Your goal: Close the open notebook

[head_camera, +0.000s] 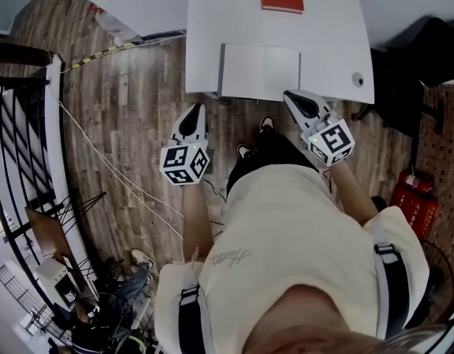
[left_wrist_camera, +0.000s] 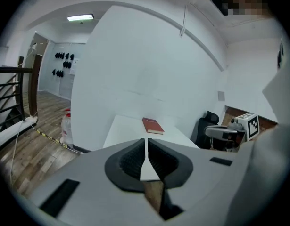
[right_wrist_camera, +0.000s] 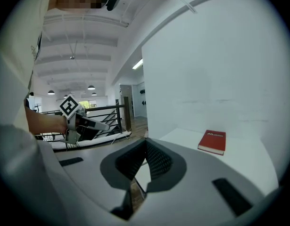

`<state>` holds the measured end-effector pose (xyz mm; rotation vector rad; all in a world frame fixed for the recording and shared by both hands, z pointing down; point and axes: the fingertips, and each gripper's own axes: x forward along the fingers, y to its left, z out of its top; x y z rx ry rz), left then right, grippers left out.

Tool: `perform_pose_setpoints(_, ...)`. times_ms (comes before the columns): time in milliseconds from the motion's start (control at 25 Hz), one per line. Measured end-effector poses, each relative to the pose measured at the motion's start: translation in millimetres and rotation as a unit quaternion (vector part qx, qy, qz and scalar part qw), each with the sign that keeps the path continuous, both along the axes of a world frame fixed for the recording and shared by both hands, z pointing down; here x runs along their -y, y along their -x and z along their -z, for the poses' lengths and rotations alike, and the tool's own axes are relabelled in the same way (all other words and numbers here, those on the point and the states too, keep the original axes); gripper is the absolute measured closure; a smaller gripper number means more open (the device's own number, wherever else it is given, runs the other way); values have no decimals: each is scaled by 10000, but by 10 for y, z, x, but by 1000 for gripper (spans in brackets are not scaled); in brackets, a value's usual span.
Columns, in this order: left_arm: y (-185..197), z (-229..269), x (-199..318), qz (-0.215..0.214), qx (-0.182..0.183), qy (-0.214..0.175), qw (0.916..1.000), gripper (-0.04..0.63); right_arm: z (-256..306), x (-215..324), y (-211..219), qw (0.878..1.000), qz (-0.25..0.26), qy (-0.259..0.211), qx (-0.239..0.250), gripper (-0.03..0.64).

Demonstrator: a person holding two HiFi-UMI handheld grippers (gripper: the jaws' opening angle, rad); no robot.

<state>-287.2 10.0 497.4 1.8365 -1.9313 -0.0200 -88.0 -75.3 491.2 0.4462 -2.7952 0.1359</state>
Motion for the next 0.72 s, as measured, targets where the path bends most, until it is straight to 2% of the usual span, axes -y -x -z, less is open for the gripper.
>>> perform_pose_setpoints(120, 42, 162, 101, 120, 159, -21, 9998, 563, -34, 188, 78, 9998, 42, 112, 177, 609)
perform_pose_setpoints(400, 58, 267, 382, 37, 502, 183, 9986, 563, 138, 524, 378, 9979, 352, -81, 543, 609)
perform_pose_setpoints(600, -75, 327, 787, -169, 422, 94, 9989, 565, 37, 791, 281, 9981, 277, -25, 544, 609)
perform_pose_setpoints(720, -80, 393, 953, -150, 515, 27, 9986, 564, -62, 924, 164, 9986, 242, -12, 461, 609)
